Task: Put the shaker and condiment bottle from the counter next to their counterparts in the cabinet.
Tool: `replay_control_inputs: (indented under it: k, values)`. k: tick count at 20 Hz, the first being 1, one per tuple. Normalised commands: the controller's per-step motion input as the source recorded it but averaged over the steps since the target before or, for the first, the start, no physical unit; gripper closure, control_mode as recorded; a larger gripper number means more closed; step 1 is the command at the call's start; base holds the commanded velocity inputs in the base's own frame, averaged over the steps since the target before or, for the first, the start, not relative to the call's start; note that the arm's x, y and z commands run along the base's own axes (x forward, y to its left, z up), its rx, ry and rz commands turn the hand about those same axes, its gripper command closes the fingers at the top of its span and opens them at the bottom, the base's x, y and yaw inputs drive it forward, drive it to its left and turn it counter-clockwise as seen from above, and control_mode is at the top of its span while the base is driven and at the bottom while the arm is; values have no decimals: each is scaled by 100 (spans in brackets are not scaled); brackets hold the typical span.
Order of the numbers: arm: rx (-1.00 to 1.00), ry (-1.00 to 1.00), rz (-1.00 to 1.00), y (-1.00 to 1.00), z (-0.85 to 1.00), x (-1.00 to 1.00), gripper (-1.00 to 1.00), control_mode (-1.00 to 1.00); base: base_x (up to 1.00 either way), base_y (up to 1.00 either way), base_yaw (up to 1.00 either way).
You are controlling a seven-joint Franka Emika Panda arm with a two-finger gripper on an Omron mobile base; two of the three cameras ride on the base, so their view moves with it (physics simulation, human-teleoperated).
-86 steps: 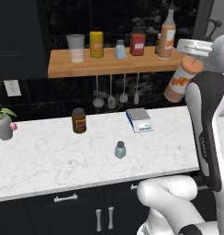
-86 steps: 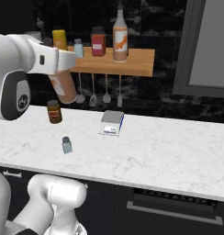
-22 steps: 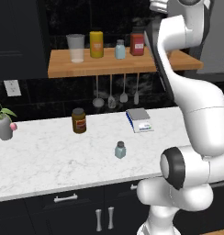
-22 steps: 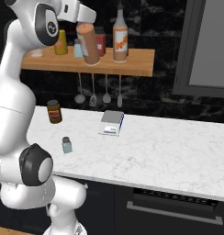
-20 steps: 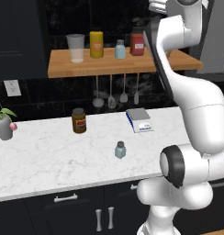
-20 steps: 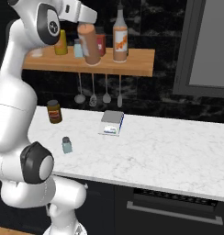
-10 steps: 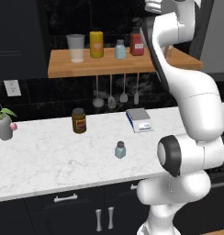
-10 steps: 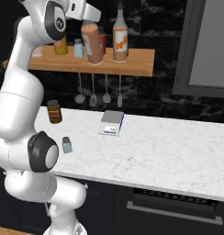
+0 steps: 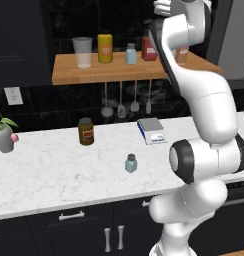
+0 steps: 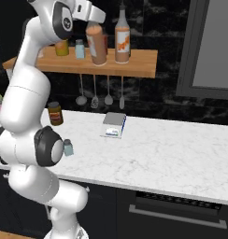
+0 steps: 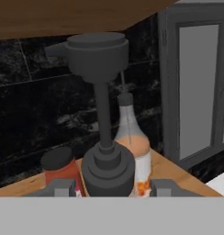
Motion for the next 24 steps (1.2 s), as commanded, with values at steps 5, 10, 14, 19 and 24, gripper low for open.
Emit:
replay_control_inputs:
  k: [5, 10, 14, 19, 24]
  values:
    - [0, 7, 0, 0, 0, 37, 100, -100, 0, 0, 0]
    - [0, 7, 0, 0, 0, 41, 100, -100, 0, 0, 0]
    - [0, 9, 0, 0, 0, 41, 100, -100, 0, 0, 0]
    - [0, 6, 0, 0, 0, 42, 100, -100, 0, 0, 0]
    - [0, 1, 0, 0, -8, 29, -100, -100, 0, 0, 0]
